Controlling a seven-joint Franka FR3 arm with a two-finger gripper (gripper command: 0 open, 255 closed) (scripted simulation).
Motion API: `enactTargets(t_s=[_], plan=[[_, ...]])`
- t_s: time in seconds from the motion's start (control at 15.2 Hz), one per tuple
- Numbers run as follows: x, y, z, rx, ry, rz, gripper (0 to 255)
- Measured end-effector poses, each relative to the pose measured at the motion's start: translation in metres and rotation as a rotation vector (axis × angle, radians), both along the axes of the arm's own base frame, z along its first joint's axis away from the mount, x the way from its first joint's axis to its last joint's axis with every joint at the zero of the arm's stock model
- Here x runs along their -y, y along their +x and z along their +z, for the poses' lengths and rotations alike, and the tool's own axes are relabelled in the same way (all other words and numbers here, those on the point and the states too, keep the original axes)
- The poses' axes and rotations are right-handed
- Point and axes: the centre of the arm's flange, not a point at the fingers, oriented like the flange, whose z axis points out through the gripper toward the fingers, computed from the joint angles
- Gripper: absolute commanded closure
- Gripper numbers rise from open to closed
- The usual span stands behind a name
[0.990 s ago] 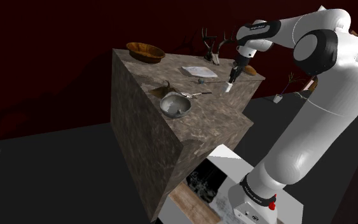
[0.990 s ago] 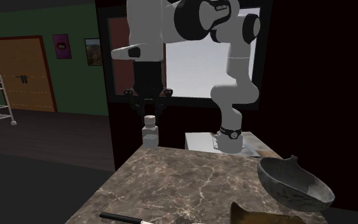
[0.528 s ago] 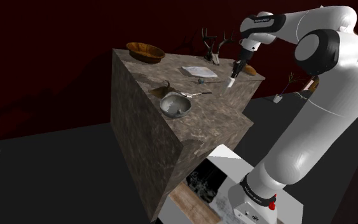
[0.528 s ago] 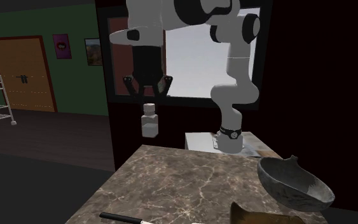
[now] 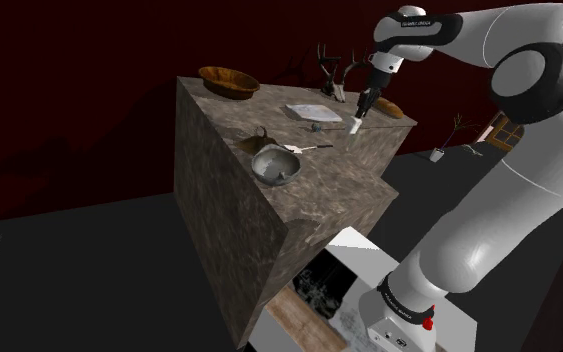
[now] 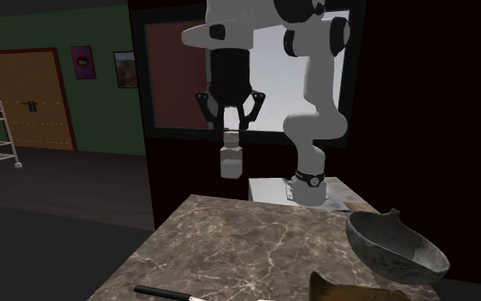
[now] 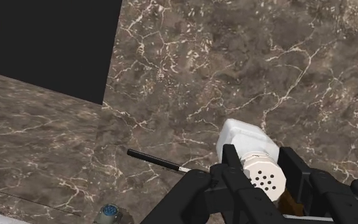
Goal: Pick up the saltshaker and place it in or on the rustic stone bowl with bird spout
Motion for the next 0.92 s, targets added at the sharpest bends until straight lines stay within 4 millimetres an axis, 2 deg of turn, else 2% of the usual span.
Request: enactTargets(t_s=[0.92], plan=[[-0.175, 0.045, 0.020, 0.001, -0.001, -0.001, 255]])
